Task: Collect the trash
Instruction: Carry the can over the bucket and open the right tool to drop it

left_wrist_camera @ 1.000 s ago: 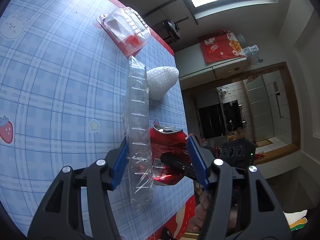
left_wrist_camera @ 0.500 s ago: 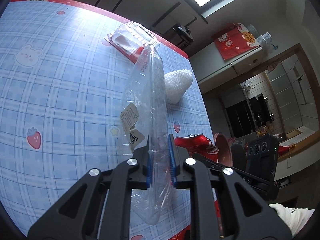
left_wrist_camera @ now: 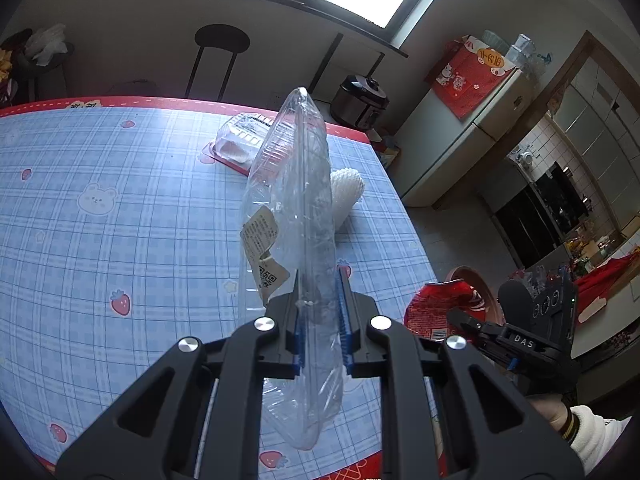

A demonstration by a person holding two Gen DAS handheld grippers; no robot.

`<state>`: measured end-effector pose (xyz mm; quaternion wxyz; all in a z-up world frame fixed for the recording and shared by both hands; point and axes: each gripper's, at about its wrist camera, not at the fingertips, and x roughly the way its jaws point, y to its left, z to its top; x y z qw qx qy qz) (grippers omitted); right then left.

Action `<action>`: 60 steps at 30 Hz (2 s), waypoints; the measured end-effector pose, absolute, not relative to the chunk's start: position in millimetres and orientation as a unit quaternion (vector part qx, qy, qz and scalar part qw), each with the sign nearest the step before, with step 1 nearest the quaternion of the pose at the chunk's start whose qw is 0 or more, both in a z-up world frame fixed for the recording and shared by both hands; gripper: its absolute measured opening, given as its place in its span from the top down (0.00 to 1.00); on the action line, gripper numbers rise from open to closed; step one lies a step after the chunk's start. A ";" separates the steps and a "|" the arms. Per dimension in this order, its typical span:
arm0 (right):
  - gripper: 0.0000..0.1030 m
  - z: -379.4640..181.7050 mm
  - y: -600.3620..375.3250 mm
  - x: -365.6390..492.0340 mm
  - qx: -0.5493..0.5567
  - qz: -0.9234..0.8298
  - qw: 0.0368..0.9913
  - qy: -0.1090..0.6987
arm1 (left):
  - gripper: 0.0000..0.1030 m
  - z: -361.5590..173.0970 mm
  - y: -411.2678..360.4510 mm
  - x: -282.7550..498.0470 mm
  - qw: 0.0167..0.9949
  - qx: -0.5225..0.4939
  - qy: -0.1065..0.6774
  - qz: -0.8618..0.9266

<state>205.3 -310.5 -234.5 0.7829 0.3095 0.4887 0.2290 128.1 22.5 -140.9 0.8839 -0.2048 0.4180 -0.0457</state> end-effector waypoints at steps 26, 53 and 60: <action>0.87 -218.6 -605.9 203.4 0.275 -0.004 0.861 0.427 | 0.83 -135.0 -198.6 174.4 0.886 -0.169 0.407 -0.143; 0.17 -224.0 -618.5 216.8 0.242 -0.029 0.867 0.434 | 0.83 -145.2 -240.6 193.3 0.873 -0.120 0.434 -0.186; 0.05 -203.7 -595.5 202.6 0.135 -0.023 0.886 0.444 | 0.83 -152.3 -266.6 205.3 0.863 -0.110 0.442 -0.220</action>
